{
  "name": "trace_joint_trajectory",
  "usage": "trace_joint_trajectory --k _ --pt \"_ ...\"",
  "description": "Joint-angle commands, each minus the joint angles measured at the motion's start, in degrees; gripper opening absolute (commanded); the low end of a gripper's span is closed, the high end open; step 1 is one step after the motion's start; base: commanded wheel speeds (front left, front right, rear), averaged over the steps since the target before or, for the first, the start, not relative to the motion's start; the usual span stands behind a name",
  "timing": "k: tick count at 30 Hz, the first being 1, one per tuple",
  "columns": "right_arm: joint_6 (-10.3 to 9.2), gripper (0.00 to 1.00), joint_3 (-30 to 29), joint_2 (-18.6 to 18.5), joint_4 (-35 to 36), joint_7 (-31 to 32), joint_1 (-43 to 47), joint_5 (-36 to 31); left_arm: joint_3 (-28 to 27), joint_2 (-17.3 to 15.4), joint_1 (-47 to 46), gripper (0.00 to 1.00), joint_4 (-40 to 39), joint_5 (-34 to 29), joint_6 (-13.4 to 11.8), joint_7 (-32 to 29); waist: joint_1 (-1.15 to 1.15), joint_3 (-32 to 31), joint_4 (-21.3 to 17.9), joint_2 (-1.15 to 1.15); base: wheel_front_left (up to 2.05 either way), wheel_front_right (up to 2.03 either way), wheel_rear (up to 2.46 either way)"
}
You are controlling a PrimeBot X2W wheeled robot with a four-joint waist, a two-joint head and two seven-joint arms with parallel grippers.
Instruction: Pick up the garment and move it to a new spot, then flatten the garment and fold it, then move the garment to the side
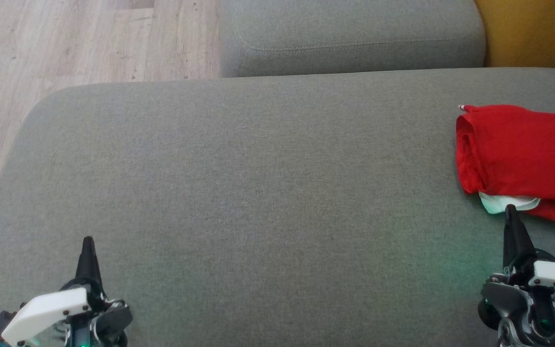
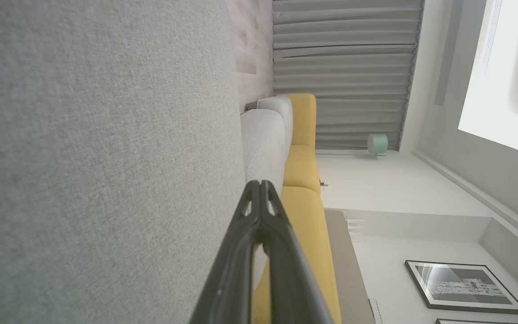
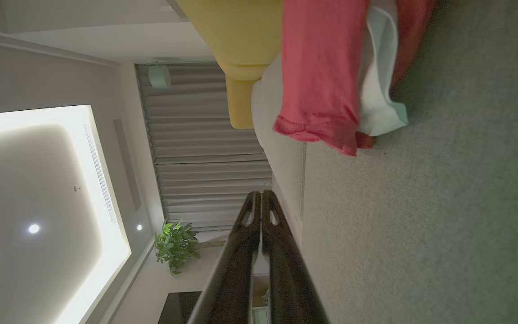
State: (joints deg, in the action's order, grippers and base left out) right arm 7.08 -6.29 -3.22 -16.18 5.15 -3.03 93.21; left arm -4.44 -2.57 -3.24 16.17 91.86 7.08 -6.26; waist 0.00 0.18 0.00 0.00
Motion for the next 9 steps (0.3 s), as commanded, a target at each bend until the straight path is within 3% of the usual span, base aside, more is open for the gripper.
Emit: trace_joint_trajectory --k 1,9 --pt "0.41 0.0 0.9 -0.5 2.2 0.4 -3.0 -0.1 -2.1 -0.3 -3.0 0.0 -2.1 0.3 0.4 -0.2 0.0 0.0 0.0 0.0 0.0 0.0 0.0" --pt "0.41 0.0 0.8 -0.4 2.2 0.5 -3.1 -0.2 -2.1 -0.3 -3.0 0.0 -2.1 0.3 0.4 -0.2 0.0 0.0 0.0 0.0 0.0 0.0 0.0"
